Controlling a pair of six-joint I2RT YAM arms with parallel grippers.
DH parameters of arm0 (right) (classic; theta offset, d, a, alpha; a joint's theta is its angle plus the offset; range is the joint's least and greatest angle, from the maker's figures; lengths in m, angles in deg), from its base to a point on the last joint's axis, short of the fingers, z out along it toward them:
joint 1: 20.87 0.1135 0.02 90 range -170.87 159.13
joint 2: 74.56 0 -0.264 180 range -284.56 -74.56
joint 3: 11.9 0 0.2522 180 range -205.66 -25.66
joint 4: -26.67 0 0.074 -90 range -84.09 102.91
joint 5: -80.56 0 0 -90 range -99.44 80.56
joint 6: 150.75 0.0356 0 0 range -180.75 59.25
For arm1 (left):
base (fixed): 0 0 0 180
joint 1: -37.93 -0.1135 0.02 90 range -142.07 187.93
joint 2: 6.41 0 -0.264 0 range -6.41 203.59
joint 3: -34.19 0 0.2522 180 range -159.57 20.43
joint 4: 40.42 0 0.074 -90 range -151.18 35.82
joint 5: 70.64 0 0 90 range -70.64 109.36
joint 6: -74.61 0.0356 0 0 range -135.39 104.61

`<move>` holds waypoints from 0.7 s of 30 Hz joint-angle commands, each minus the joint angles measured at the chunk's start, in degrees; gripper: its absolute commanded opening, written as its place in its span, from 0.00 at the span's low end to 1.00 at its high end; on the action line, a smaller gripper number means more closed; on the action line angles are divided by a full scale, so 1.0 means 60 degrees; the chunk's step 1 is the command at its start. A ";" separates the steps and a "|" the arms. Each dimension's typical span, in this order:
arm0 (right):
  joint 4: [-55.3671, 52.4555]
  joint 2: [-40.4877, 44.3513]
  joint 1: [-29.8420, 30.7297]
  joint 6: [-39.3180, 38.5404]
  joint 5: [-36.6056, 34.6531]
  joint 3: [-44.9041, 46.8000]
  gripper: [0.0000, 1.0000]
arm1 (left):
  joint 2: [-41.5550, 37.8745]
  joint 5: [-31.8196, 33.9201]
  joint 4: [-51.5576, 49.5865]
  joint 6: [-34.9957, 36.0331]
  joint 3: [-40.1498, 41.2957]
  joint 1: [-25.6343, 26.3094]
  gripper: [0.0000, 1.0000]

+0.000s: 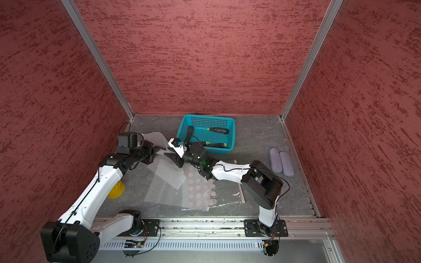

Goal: Place the eggplant in a zip-top bag and seal the zipper
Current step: Zip the zipper on the zipper food storage bag.

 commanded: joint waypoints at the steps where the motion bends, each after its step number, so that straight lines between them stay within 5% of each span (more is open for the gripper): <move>1: -0.0197 -0.0164 0.0054 0.0006 0.0023 -0.0210 0.40 | -0.0014 -0.0160 0.0352 -0.0178 0.0145 -0.0104 0.00; 7: 0.0047 -0.0200 0.0056 0.0130 0.0035 -0.0053 0.36 | -0.0047 -0.0212 0.0464 -0.0193 0.0163 -0.0112 0.00; 15: 0.0188 -0.0127 0.0056 0.0014 -0.0108 -0.0005 0.10 | -0.0068 -0.0242 0.0536 -0.0118 0.0266 -0.0126 0.00; 21: 0.0151 -0.0132 0.0042 0.0045 -0.0127 -0.0018 0.00 | -0.0010 -0.0368 0.0738 0.0019 0.0398 -0.0206 0.00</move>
